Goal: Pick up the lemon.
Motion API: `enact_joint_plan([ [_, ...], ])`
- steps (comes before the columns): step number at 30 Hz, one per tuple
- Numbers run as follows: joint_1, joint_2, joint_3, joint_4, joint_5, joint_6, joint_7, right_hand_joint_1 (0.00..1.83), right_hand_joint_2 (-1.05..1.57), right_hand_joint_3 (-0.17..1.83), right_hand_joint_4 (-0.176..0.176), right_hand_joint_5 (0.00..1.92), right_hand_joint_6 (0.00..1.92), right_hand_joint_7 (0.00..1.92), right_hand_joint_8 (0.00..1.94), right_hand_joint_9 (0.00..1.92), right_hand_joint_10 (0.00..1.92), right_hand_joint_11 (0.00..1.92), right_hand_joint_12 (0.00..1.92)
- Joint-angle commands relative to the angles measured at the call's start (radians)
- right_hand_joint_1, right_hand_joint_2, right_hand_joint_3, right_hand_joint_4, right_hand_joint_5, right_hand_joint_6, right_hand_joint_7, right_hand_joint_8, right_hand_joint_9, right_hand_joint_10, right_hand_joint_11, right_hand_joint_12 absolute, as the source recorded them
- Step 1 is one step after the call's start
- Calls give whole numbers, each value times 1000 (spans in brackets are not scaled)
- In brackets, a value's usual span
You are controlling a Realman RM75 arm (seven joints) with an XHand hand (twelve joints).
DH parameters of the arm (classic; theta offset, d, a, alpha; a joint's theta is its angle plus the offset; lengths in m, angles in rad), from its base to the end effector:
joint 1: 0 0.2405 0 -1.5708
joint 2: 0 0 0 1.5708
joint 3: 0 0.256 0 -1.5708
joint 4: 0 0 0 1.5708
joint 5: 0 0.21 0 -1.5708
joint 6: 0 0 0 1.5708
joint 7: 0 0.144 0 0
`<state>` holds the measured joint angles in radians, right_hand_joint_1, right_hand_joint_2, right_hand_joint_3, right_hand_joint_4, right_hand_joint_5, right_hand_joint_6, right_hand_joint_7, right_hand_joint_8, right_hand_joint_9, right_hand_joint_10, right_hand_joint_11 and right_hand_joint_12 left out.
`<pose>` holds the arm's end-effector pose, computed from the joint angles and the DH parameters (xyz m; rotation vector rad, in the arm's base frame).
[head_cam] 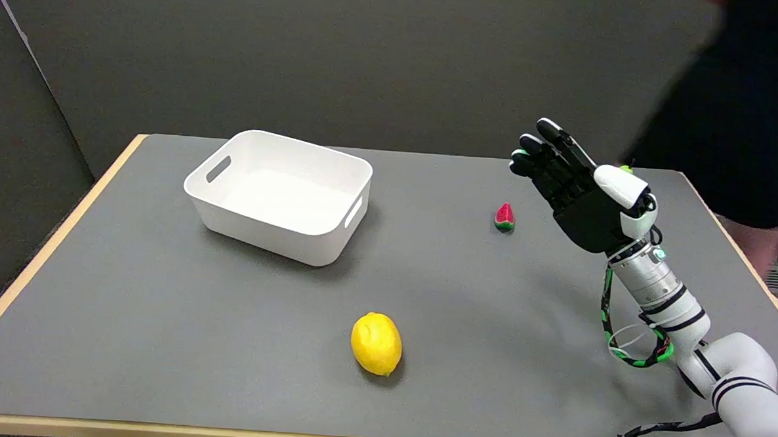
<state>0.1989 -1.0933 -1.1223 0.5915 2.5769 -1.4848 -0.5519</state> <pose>-0.2655 -0.2939 0.4370 1.7444 -1.4196 1.4914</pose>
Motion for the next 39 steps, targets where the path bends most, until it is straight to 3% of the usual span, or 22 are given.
enact_joint_plan([
  [1, -69, 21, -2, 198, -27, 133, -359, 514, 728, 873, 1, 130, 321, 246, 307, 167, 746, -1, 927],
  [6, -220, 22, -12, 496, -67, 325, -896, 553, 671, 957, -34, 120, 379, 232, 404, 160, 760, -1, 821],
  [8, -250, 22, -38, 525, -60, 342, -1005, 586, 708, 853, -35, 160, 336, 276, 347, 167, 797, -1, 792],
  [9, -261, 25, -58, 530, -59, 324, -1038, 574, 669, 911, -27, 176, 395, 296, 411, 210, 804, -1, 812],
  [12, -277, 73, -121, 531, -39, 225, -1087, 566, 656, 886, -6, 238, 430, 375, 414, 264, 867, -1, 865],
  [15, -289, 139, -208, 560, 2, 126, -1175, 562, 612, 974, 32, 216, 486, 336, 466, 297, 806, -1, 968],
  [22, -309, 166, -355, 649, -2, 122, -1289, 723, 651, 947, 57, 166, 354, 262, 319, 222, 709, -1, 951],
  [30, -330, 142, -459, 730, -118, 213, -1372, 801, 645, 976, 45, 182, 377, 252, 323, 193, 696, -1, 913],
  [39, -295, 5, -497, 624, -167, 184, -1431, 796, 638, 978, 44, 173, 373, 223, 304, 160, 669, -1, 876],
])
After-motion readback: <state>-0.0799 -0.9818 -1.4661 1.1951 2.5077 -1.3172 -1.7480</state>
